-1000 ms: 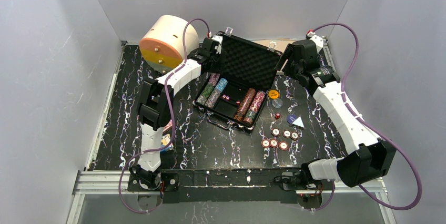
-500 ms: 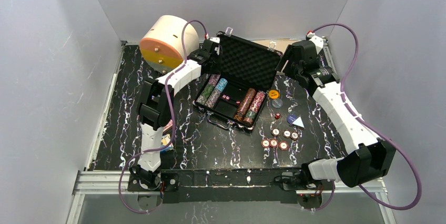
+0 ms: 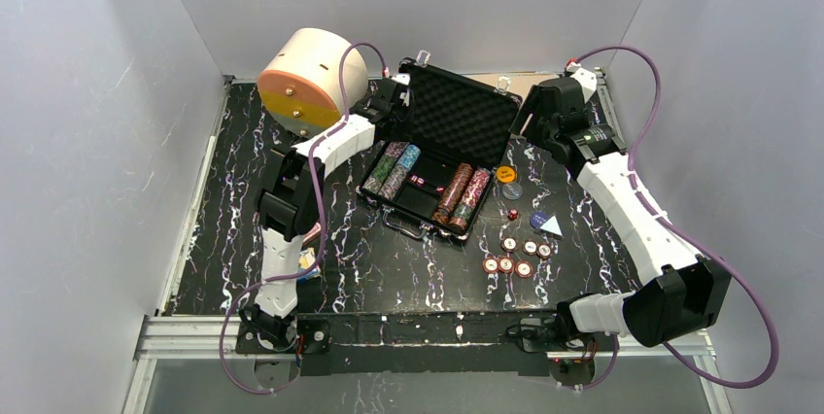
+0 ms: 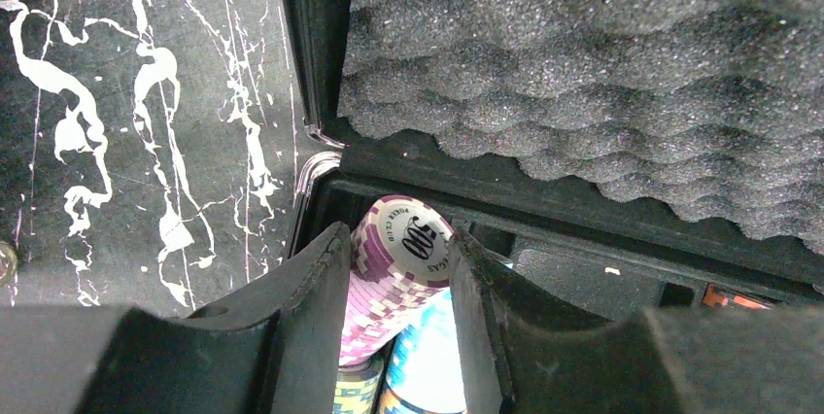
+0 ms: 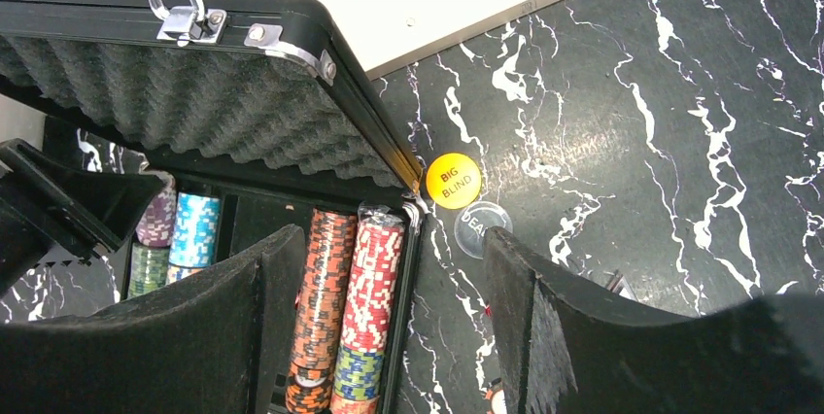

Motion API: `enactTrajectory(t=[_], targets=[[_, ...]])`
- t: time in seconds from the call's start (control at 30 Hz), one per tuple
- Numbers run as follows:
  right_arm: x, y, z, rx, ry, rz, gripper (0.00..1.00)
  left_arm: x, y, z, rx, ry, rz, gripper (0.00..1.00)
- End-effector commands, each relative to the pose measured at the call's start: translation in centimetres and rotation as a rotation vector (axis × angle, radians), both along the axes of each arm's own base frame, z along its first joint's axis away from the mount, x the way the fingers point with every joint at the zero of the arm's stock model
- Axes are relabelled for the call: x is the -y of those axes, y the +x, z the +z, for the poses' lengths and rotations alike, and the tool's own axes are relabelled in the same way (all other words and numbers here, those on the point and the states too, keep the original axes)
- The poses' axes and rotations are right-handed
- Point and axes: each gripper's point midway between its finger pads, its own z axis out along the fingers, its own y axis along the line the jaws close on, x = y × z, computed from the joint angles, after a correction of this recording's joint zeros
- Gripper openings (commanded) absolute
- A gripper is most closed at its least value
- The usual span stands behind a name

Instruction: Pack up texas hold em set

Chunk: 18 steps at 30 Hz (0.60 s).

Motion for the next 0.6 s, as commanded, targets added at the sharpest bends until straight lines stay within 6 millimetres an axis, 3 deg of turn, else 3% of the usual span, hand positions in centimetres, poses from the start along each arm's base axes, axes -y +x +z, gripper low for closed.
enactTrajectory(t=[0.0, 0.17, 0.37, 0.47, 0.57], targets=[[0.7, 0.1, 1.3, 0.053, -0.004, -0.023, 0.76, -5.5, -6.5, -8.4, -0.297, 0.233, 0.046, 0.35], [0.8, 0.0, 1.1, 0.051, -0.008, -0.023, 0.76, -7.4, -7.7, -9.5, -0.355, 0.323, 0.104, 0.31], [0.7, 0.0, 1.0, 0.051, -0.007, -0.018, 0.76, -10.0, -8.6, -9.2, -0.384, 0.446, 0.204, 0.31], [0.5, 0.0, 0.9, 0.052, -0.001, -0.012, 0.77, -9.0, -8.4, -8.9, -0.386, 0.393, 0.199, 0.36], [0.2, 0.0, 0.3, 0.039, 0.006, 0.005, 0.78, -7.0, -6.0, -6.6, -0.303, 0.302, 0.185, 0.47]])
